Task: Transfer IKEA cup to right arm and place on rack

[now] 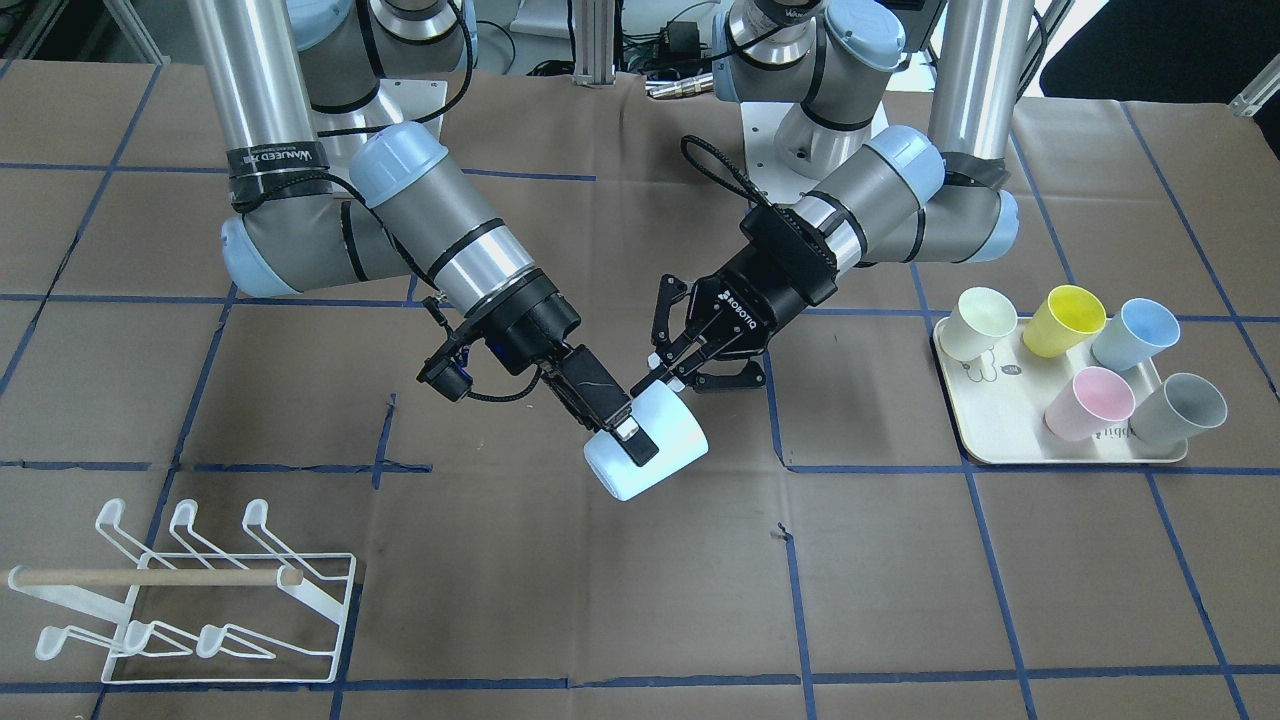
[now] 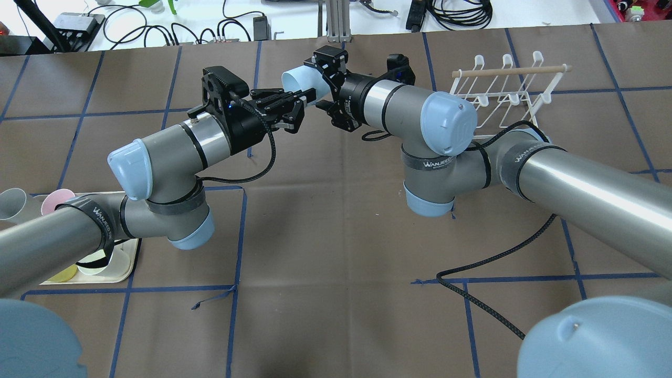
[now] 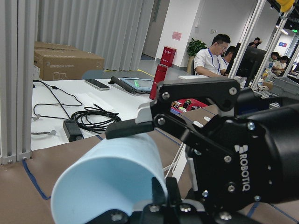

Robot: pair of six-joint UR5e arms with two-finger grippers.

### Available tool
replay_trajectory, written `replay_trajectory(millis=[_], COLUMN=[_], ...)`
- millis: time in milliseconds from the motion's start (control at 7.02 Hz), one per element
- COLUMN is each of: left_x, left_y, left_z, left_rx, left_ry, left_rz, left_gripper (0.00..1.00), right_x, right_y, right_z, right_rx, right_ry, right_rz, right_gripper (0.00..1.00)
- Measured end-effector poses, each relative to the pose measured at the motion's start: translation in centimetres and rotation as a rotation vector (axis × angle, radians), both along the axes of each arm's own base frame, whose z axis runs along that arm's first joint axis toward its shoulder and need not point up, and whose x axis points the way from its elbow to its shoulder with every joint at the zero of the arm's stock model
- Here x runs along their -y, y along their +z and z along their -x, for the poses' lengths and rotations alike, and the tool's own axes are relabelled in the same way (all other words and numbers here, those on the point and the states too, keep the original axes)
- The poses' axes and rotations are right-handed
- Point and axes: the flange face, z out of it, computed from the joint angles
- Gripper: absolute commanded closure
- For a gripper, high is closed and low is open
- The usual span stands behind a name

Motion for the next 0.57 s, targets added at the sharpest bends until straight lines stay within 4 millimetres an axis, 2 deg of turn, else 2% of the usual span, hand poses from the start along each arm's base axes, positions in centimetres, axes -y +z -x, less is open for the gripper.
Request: replay_trajectory(millis=[427,569], left_x=[0.0,0.01], left_y=[-0.1,-0.11], left_z=[0.06,0.06], left_rx=[0.0,0.0], left_ry=[0.002,0.002], left_rz=[-0.004,-0.004], left_gripper=[0.98,0.81], right_x=[0.43,0.56], right_y=[0.78,1.02], right_z=[-0.03,-0.05], right_rx=[0.013,0.023], right_ry=[-0.008,-0.013], right_rz=[0.005,0.002], right_gripper=[0.2,0.31])
